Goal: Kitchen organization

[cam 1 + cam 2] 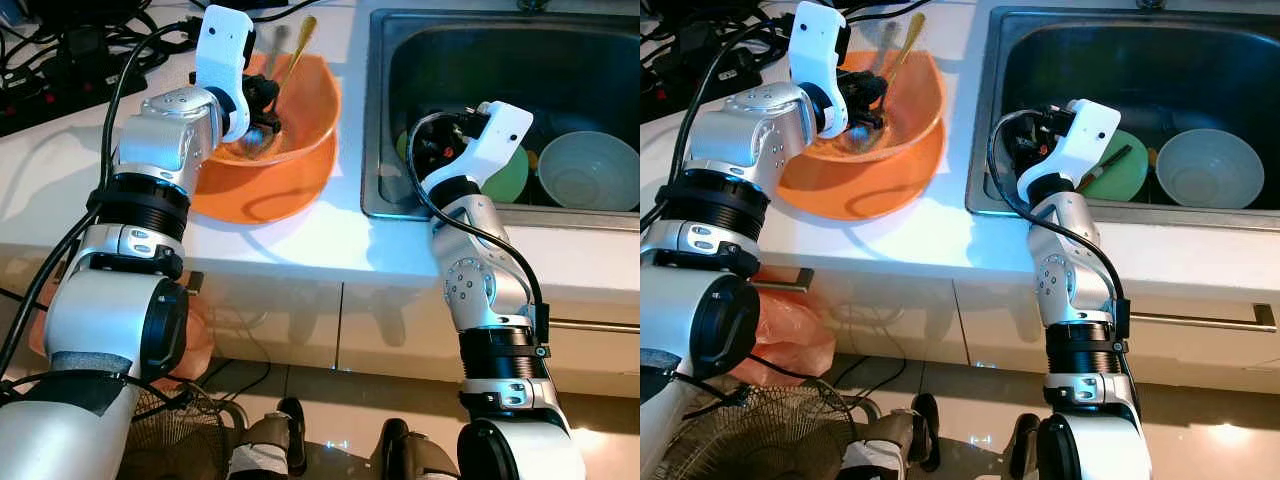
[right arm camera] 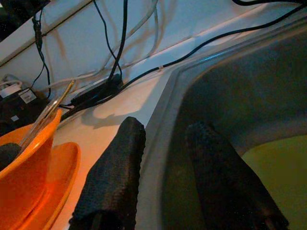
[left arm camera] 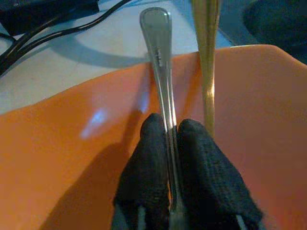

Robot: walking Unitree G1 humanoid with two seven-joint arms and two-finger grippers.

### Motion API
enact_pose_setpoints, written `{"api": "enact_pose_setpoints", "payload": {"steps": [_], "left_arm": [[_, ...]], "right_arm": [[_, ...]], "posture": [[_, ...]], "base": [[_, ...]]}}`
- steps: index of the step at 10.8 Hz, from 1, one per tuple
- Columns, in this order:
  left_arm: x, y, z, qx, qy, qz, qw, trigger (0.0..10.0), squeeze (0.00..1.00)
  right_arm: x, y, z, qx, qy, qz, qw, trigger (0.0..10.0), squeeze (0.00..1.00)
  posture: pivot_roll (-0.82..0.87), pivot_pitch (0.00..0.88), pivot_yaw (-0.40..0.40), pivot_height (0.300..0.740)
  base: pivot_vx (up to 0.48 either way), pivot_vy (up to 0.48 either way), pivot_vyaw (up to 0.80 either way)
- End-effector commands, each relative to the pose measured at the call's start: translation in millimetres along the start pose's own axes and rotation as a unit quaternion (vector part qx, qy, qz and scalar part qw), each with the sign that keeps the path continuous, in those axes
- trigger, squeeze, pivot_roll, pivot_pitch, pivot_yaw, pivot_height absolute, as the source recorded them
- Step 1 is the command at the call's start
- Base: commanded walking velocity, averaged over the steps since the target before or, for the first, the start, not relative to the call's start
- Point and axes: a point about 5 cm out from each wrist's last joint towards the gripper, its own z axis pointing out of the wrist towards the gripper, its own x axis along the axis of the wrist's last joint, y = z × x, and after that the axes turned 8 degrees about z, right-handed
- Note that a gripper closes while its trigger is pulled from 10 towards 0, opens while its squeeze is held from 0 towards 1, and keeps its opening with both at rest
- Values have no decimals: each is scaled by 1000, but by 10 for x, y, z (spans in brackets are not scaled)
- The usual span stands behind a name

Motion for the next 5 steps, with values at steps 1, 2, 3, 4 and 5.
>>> {"api": "enact_pose_setpoints", "payload": {"steps": [1, 2, 3, 4, 5], "left_arm": [[-12, -14, 0, -1, -6, -1, 1000, 0, 0], [19, -11, -2, 3, 11, 0, 1000, 0, 0], [82, -3, -12, 3, 38, 5, 999, 0, 0], [182, 19, -40, -4, 78, 9, 997, 0, 0], [242, 30, -64, -6, 109, 6, 994, 8118, 0]], "right_arm": [[-81, 43, -16, -12, -15, 4, 1000, 10000, 0], [-80, 43, -16, -13, -14, 4, 1000, 10000, 0], [-79, 43, -14, -13, -14, 4, 1000, 10000, 0], [-77, 43, -13, -12, -14, 3, 1000, 10000, 0], [-74, 45, -11, -12, -14, 3, 1000, 10000, 0]], "posture": [[100, 214, 120, 740], [99, 213, 120, 740], [100, 212, 119, 740], [99, 211, 118, 740], [100, 209, 117, 740]], "base": [[0, 0, 0], [0, 0, 0], [0, 0, 0], [0, 0, 0], [0, 0, 0]]}}
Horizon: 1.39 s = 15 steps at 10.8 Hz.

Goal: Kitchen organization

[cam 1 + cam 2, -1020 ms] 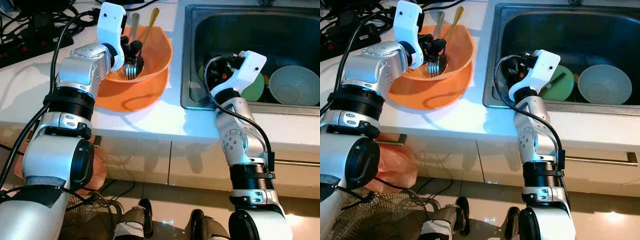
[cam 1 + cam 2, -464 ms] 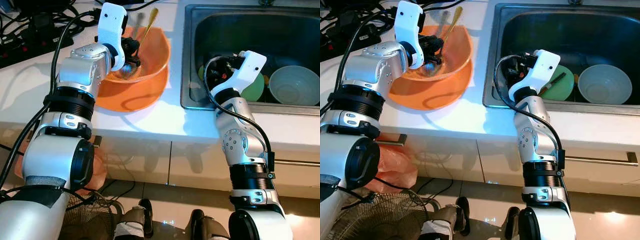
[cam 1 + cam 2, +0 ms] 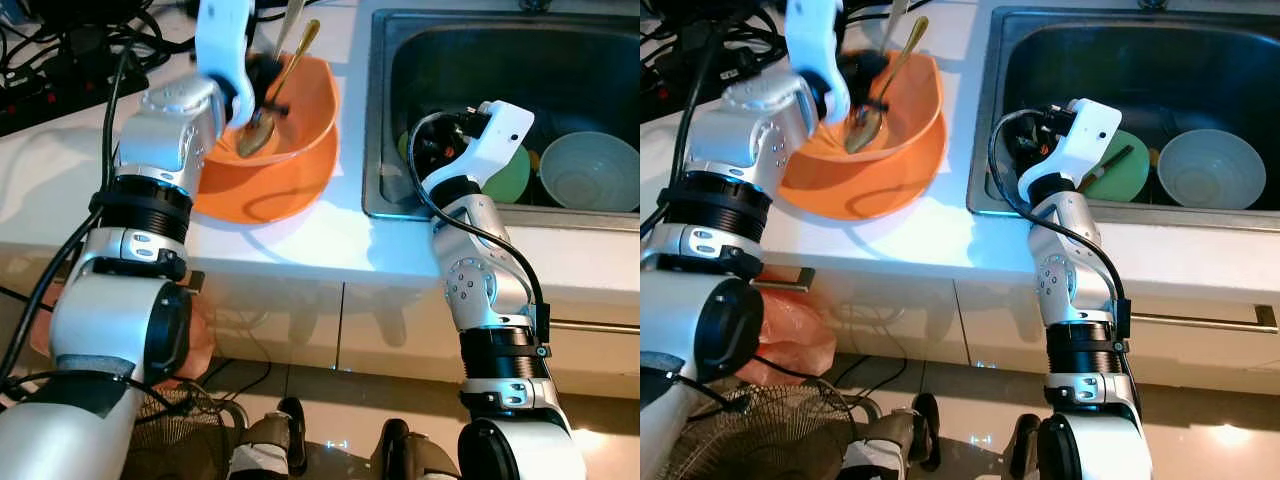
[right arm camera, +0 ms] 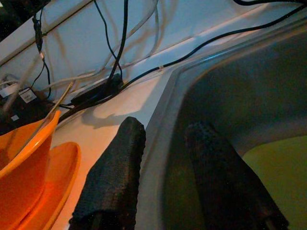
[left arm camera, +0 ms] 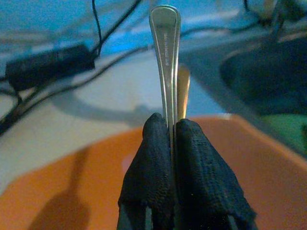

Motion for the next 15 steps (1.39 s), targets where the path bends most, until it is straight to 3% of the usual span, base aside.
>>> {"api": "enact_pose_setpoints", "payload": {"steps": [1, 4, 5, 7, 8, 9, 10, 12, 13, 15], "left_arm": [[48, -38, -40, 5, 25, -9, 1000, 10000, 0], [301, -92, -115, 18, 102, -8, 995, 10000, 0], [357, -80, -134, 17, 119, -5, 993, 0, 0], [539, -56, -192, 22, 174, 13, 984, 0, 0], [674, 35, -242, 7, 222, 45, 974, 1843, 0], [730, 197, -274, -20, 255, 62, 965, 10000, 0], [723, 361, -293, -45, 269, 69, 960, 10000, 0], [701, 512, -300, -66, 277, 62, 957, 10000, 0], [642, 727, -290, -94, 277, 59, 954, 10000, 0], [619, 847, -300, -107, 286, 38, 952, 10000, 0]], "right_arm": [[-75, 42, -10, -11, -14, 4, 1000, 10000, 0], [-67, 50, -6, -11, -14, 3, 1000, 10000, 0], [-66, 54, -4, -11, -14, 3, 1000, 10000, 0], [-53, 57, 0, -9, -11, 2, 1000, 10000, 0], [-37, 64, 3, -9, -7, 2, 1000, 10000, 0], [-8, 72, 11, -8, -2, 0, 1000, 10000, 0], [46, 97, 21, -10, 6, -7, 1000, 10000, 0], [111, 147, 29, -16, 16, -14, 1000, 10000, 0], [185, 209, 45, -23, 25, -22, 999, 10000, 0], [199, 230, 43, -24, 26, -25, 999, 10000, 0]], "posture": [[100, 209, 116, 740], [98, 207, 110, 740], [99, 205, 108, 740], [95, 202, 103, 740], [96, 199, 98, 740], [89, 196, 94, 740], [82, 193, 89, 740], [79, 191, 83, 740], [76, 190, 77, 740], [72, 188, 71, 740]], "base": [[0, 0, 0], [0, 0, 0], [0, 0, 0], [0, 0, 0], [0, 0, 0], [0, 0, 0], [0, 0, 0], [0, 0, 0], [0, 0, 0], [0, 0, 0]]}}
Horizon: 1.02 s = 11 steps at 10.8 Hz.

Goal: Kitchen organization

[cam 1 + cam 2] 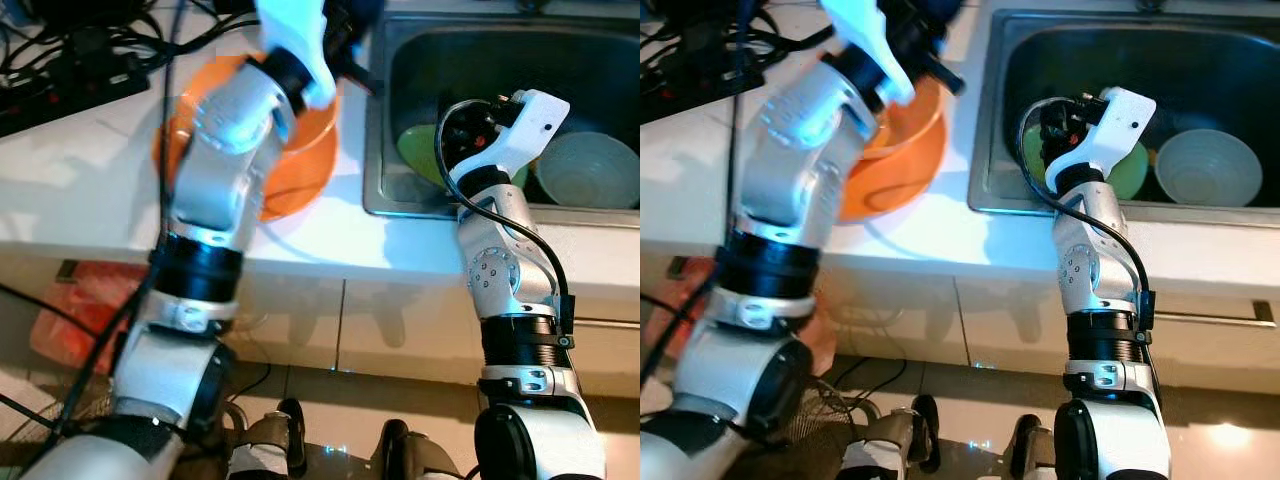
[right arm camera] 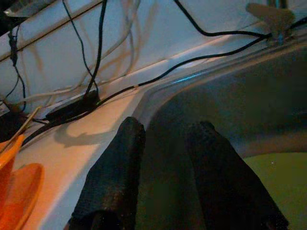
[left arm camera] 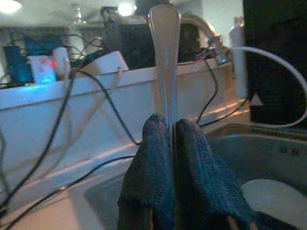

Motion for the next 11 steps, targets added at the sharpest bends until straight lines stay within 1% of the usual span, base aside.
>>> {"api": "enact_pose_setpoints", "payload": {"steps": [1, 2, 3, 4, 5, 7, 9, 11], "left_arm": [[86, 38, 1, -10, 21, 2, 1000, 10000, 0], [83, 218, 21, -35, 30, -4, 999, 10000, 0], [68, 308, 22, -44, 31, -8, 999, 10000, 0], [48, 439, 30, -59, 34, -22, 997, 10000, 0], [20, 510, 33, -66, 32, -29, 997, 10000, 0], [-39, 566, 12, -64, 24, -37, 997, 10000, 0], [-184, 631, -47, -50, 7, -49, 998, 10000, 0], [-244, 617, -74, -32, 0, -54, 998, 10000, 0]], "right_arm": [[-17, 8, -4, 1, -2, 1, 1000, 10000, 0], [-23, 17, -1, 0, -3, 0, 1000, 10000, 0], [-24, 22, -1, 0, -4, 0, 1000, 10000, 0], [-19, 38, -2, -2, -5, -3, 1000, 10000, 0], [-7, 58, -4, -4, -4, -7, 1000, 10000, 0], [12, 98, -11, -10, -3, -11, 1000, 10000, 0], [13, 163, -25, -20, -5, -18, 1000, 10000, 0], [77, 256, -26, -34, 1, -29, 999, 10000, 0]], "posture": [[76, 189, 71, 740], [73, 192, 69, 740], [72, 191, 67, 740], [67, 191, 66, 740], [60, 189, 64, 740], [59, 185, 63, 740], [58, 177, 60, 740], [57, 176, 57, 740]], "base": [[0, 0, 0], [0, 0, 0], [0, 0, 0], [0, 0, 0], [0, 0, 0], [0, 0, 0], [0, 0, 0], [0, 0, 0]]}}
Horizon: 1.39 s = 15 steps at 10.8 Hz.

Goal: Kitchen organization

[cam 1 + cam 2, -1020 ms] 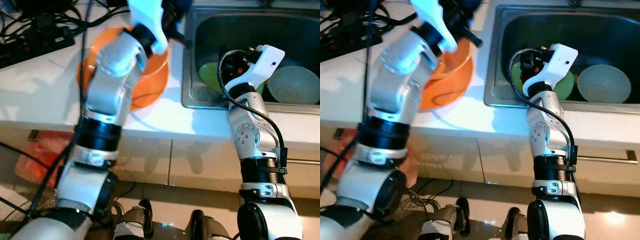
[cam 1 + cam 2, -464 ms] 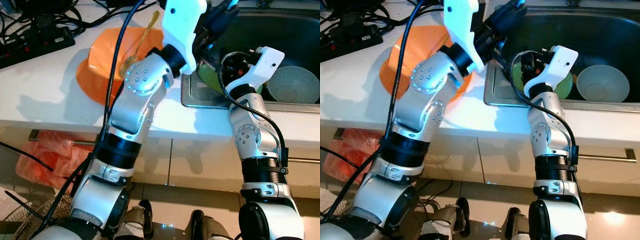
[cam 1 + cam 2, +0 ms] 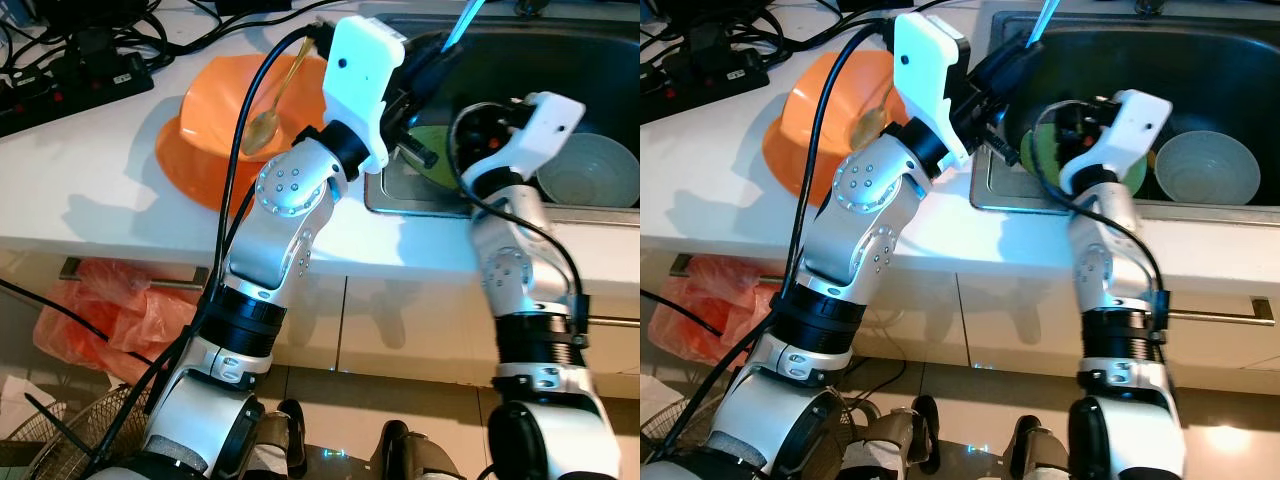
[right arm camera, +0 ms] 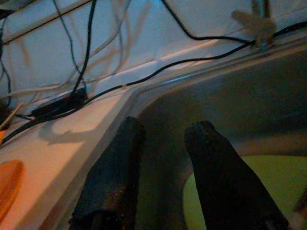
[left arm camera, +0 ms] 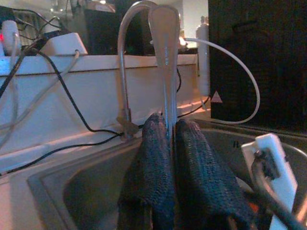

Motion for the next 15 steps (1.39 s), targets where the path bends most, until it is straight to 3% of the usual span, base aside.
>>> {"api": "enact_pose_setpoints", "payload": {"steps": [1, 4, 6, 9, 11, 13, 15], "left_arm": [[-12, 1, -11, 9, 3, 1, 1000, 10000, 0], [-50, -7, -21, 16, -2, -1, 1000, 10000, 0], [-102, 23, -24, 14, -10, -7, 1000, 10000, 0], [-182, 145, -24, 1, -22, -17, 1000, 10000, 0], [-227, 196, -20, -5, -30, -20, 999, 10000, 0], [-247, 222, -14, -8, -34, -21, 999, 10000, 0], [-260, 254, -1, -13, -38, -23, 999, 10000, 0]], "right_arm": [[7, 73, -19, -14, 1, -8, 1000, 10000, 0], [165, 308, -37, -49, 17, -33, 998, 10000, 0], [213, 318, -28, -50, 23, -39, 998, 10000, 0], [467, 340, -9, -35, 45, -40, 998, 10000, 0], [623, 307, -24, -13, 55, 4, 998, 10000, 0], [712, 212, -38, 15, 61, 76, 995, 10000, 0], [783, 158, -67, 50, 61, 170, 982, 10000, 0]], "posture": [[57, 181, 56, 740], [52, 198, 53, 740], [54, 205, 54, 740], [49, 213, 51, 740], [42, 221, 49, 740], [39, 225, 49, 740], [40, 227, 45, 740]], "base": [[0, 0, 0], [0, 0, 0], [0, 0, 0], [0, 0, 0], [0, 0, 0], [0, 0, 0], [0, 0, 0]]}}
